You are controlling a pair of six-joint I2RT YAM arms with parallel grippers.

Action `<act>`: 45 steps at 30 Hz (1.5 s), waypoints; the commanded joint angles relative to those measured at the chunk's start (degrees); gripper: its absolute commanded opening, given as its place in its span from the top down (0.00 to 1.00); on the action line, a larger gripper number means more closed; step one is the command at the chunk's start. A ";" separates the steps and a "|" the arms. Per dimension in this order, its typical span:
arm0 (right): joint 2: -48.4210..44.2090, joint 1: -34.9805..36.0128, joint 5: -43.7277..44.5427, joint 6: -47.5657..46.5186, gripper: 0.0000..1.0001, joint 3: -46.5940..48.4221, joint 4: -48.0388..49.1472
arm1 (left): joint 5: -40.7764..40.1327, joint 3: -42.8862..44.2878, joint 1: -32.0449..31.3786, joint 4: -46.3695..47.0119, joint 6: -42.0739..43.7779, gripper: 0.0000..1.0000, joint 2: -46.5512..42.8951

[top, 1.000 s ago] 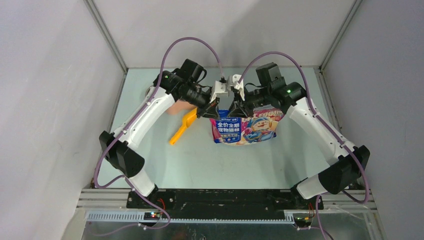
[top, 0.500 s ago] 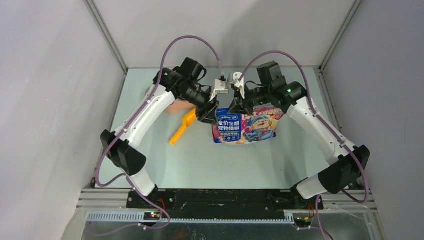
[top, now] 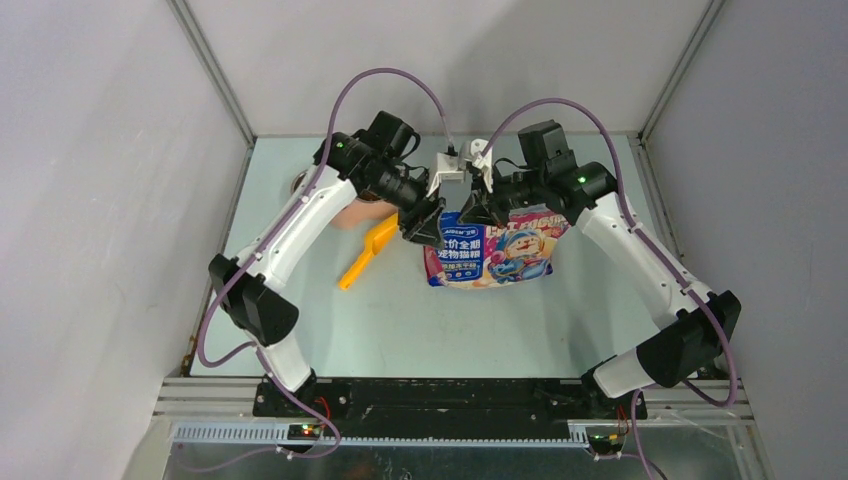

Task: Serve the pet food
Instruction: Close the pet food bag at the center of the board.

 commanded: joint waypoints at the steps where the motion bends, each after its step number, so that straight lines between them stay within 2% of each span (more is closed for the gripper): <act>1: -0.58 1.44 1.35 -2.17 1.00 0.17 -3.33 | 2.52 3.32 -0.45 8.52 -5.30 0.29 -3.04; 2: -0.69 1.45 1.29 -2.17 1.00 0.03 -3.26 | 1.72 2.59 -0.13 10.61 -6.37 0.23 -3.76; 4: -0.71 1.49 1.24 -2.21 1.00 -0.10 -3.28 | 0.48 0.44 -0.13 13.24 -7.51 0.19 -5.65; 12: -0.56 1.37 0.33 -1.71 1.00 -0.40 -2.87 | -2.42 -5.44 -0.26 23.56 -13.02 0.14 -9.19; 15: -0.84 1.42 0.64 -1.76 1.00 -0.59 -2.96 | -3.48 -6.20 -0.26 24.51 -12.94 0.07 -10.00; 17: -0.90 1.31 0.84 -1.74 1.00 -0.79 -2.76 | -2.14 -7.49 -0.02 25.30 -13.22 0.03 -10.93; 22: -1.11 0.21 -1.21 -0.69 1.00 -1.21 -1.89 | 0.33 -14.85 0.82 35.35 -17.23 0.01 -14.98; 26: -1.80 -1.39 -5.59 0.74 1.00 -2.49 -0.10 | 1.66 -15.59 1.01 34.88 -16.83 0.01 -14.85; 33: -2.60 -1.92 -6.71 1.40 1.00 -2.79 0.85 | 2.89 -13.60 0.72 30.73 -14.76 0.02 -12.64; 37: -2.63 -2.19 -7.59 1.56 1.00 -2.26 0.41 | 0.27 -11.32 -0.09 25.18 -10.63 0.03 -10.77; 45: -2.66 -3.65 -11.08 1.92 1.00 -2.16 0.02 | -4.64 -11.76 -0.64 23.68 -8.78 0.08 -9.98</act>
